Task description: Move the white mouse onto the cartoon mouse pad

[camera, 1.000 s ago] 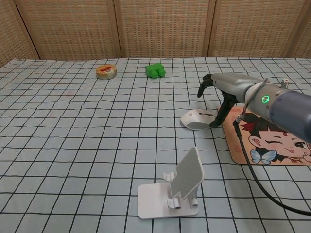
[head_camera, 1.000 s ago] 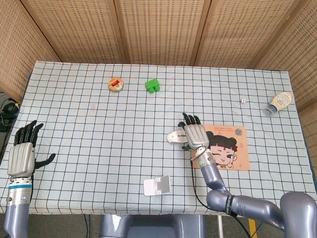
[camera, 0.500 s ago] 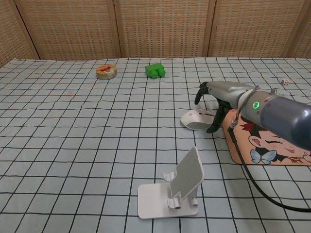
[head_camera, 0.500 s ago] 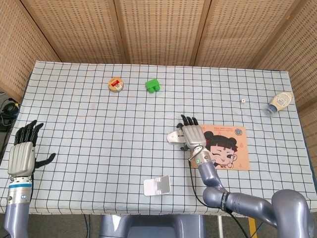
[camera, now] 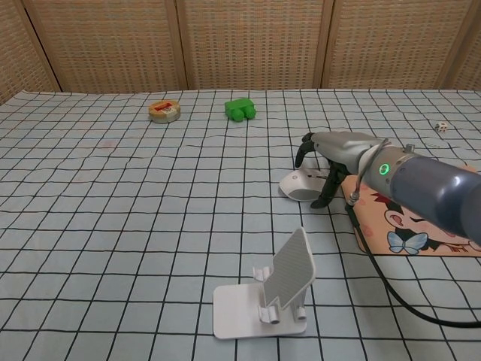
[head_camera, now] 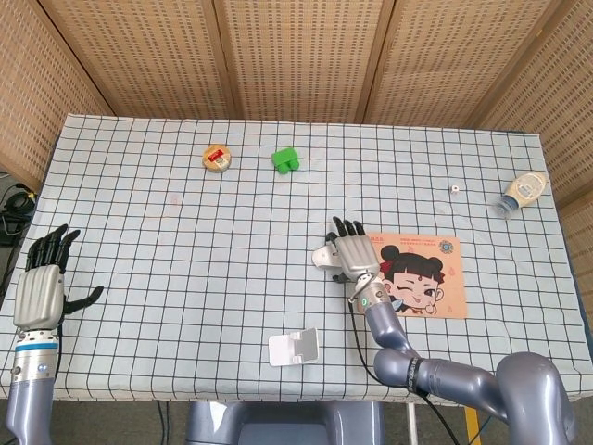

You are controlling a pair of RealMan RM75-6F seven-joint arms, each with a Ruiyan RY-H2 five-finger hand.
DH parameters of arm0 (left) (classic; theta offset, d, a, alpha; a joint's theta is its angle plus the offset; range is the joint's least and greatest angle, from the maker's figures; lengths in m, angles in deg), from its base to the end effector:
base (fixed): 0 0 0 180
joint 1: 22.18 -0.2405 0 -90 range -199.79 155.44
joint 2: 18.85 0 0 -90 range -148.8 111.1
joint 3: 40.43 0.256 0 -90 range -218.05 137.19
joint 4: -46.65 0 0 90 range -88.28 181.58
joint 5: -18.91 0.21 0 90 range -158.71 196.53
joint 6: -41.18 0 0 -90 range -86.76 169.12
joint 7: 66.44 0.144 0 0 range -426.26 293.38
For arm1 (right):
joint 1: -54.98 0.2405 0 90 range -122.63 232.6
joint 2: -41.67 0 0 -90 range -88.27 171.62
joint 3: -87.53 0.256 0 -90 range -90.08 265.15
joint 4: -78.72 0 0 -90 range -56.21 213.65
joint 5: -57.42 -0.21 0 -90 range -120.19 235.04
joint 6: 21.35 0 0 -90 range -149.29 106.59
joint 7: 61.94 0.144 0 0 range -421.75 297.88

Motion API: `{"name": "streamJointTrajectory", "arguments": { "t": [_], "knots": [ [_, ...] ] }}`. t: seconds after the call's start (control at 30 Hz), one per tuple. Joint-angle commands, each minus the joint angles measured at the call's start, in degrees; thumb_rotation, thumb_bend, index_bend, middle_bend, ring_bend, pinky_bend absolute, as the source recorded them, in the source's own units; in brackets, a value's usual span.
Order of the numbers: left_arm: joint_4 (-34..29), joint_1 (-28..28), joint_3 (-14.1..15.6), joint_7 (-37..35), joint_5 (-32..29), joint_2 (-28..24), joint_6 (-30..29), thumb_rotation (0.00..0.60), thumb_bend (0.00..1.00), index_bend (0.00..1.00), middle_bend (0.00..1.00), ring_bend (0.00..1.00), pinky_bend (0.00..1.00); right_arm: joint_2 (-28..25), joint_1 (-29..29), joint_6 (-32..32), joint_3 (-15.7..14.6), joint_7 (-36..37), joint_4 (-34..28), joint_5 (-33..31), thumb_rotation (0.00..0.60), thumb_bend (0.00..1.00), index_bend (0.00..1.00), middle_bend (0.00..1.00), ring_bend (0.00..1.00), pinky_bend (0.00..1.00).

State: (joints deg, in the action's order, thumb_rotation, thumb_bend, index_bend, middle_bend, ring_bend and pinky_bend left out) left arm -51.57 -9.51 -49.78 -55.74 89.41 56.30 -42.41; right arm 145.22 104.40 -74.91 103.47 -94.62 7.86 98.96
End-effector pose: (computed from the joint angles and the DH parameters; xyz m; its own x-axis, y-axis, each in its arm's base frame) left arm -0.2695 0.2354 0.1112 0.2482 -0.0528 0.9673 0.9648 0.1033 -0.2419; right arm -0.1330 -0.3747 -0.0753 0.4082 -0.3386 0.8478 -0.9128 -0.1651 0.3735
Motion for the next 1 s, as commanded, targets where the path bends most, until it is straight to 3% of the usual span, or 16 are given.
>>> {"name": "streamJointTrajectory", "arguments": {
  "t": [0.03,0.33,0.6,1.0],
  "knots": [
    [0.03,-0.01,-0.1,-0.11,-0.05,-0.03,0.12,0.6,0.2,0.1,0.0,0.0,0.0,0.33,0.27,0.3,-0.12,-0.13,0.71,-0.12,0.6,0.37,0.3,0.07,0.0,0.0],
    [0.09,-0.03,-0.22,-0.34,0.01,0.0,0.62,0.6,0.2,0.1,0.0,0.0,0.0,0.16,0.19,0.19,-0.73,-0.32,0.59,0.21,0.6,0.43,0.44,0.11,0.0,0.0],
    [-0.16,-0.21,-0.3,-0.74,0.28,-0.12,0.67,0.6,0.2,0.1,0.0,0.0,0.0,-2.08,-0.78,-2.34,-2.49,0.49,-4.34,5.96,0.6,0.43,0.48,0.14,0.0,0.0],
    [-0.28,-0.55,0.1,0.4,1.74,0.48,-0.32,0.6,0.2,0.1,0.0,0.0,0.0,-12.41,-1.71,-1.08,-5.39,0.86,-9.52,13.51,0.6,0.43,0.49,0.16,0.0,0.02]
  ]
}}
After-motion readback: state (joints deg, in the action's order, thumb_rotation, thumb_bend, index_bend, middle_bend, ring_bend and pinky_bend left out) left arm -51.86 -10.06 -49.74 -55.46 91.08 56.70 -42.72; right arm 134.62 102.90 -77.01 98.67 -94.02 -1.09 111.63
